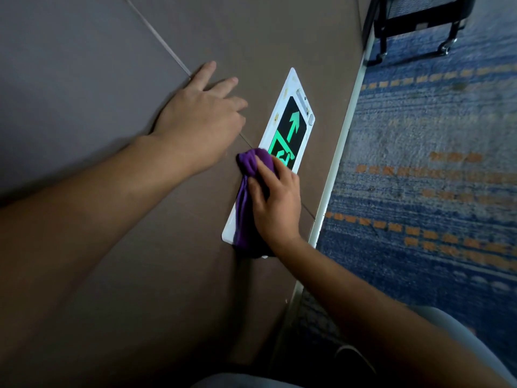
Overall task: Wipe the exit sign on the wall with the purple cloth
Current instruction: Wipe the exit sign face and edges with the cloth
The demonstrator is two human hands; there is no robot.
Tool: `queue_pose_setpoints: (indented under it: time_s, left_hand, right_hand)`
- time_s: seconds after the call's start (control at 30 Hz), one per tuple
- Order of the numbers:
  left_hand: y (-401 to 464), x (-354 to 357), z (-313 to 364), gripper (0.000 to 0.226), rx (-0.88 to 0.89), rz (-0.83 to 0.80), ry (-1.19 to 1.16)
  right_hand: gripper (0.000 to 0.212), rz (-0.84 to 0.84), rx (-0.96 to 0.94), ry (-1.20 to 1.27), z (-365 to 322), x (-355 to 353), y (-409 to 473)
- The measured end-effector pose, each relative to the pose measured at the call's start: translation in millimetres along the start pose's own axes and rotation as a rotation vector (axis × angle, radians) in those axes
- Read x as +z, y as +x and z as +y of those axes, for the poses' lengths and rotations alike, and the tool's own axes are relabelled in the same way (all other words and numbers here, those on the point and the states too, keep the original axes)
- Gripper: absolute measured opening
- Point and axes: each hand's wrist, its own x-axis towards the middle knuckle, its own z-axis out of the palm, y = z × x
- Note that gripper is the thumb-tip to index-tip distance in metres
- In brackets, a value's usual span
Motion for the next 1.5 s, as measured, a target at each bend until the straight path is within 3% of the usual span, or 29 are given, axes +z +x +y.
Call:
queue_pose_setpoints:
  time_s: [0.33, 0.53, 0.77, 1.3, 1.5]
  left_hand:
    - [5.7, 3.0, -0.1, 0.033, -0.051, 0.047, 0.001]
    - [10.7, 5.1, 2.8, 0.034, -0.058, 0.101, -0.022]
    - [33.0, 5.2, 4.8, 0.044, -0.079, 0.096, -0.026]
    - [63.5, 3.3, 1.6, 0.04, -0.188, 0.056, 0.005]
    - [67.3, 1.9, -0.2, 0.044, -0.178, 0.054, 0.013]
  right_hand:
    - [0.04, 0.029, 0.068, -0.022, 10.3, -5.2, 95.2]
    - [0.051, -0.009, 0.152, 0.033, 3.0, -0.2, 62.5]
    - [0.052, -0.075, 0.072, -0.043, -8.4, 3.3, 8.5]
    - [0.055, -0.08, 0.135, -0.075, 12.7, -7.8, 148.7]
    - [0.054, -0.093, 0.116, -0.031, 11.3, -9.4, 109.1]
